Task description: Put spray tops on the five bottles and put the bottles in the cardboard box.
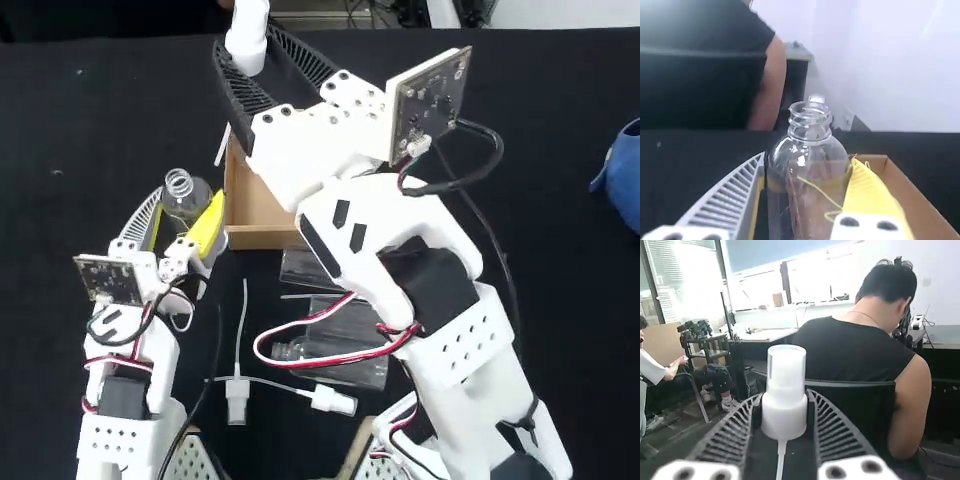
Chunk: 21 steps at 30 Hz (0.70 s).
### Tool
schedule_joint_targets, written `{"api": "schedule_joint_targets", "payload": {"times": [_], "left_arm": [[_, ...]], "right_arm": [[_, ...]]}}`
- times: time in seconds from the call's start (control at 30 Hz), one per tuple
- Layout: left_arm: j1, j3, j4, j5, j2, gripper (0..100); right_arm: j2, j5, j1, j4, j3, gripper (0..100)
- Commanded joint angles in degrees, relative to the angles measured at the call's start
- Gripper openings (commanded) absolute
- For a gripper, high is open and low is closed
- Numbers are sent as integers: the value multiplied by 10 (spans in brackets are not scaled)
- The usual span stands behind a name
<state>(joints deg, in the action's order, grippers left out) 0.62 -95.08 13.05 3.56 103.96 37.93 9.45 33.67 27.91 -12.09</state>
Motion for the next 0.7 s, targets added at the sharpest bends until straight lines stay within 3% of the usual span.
{"api": "schedule_joint_targets", "payload": {"times": [0.0,0.13,0.23,0.37,0.67], "left_arm": [[18,-25,-104,-65,3,30],[63,-22,-102,-109,5,30],[90,-22,-101,-108,4,30],[92,-22,-101,-105,4,30],[92,-22,-100,-105,2,30]], "right_arm": [[12,-1,28,25,4,11],[32,-4,40,33,-16,11],[70,-51,51,-2,-65,11],[132,-104,62,-66,-151,11],[168,-109,62,-103,-158,10]]}}
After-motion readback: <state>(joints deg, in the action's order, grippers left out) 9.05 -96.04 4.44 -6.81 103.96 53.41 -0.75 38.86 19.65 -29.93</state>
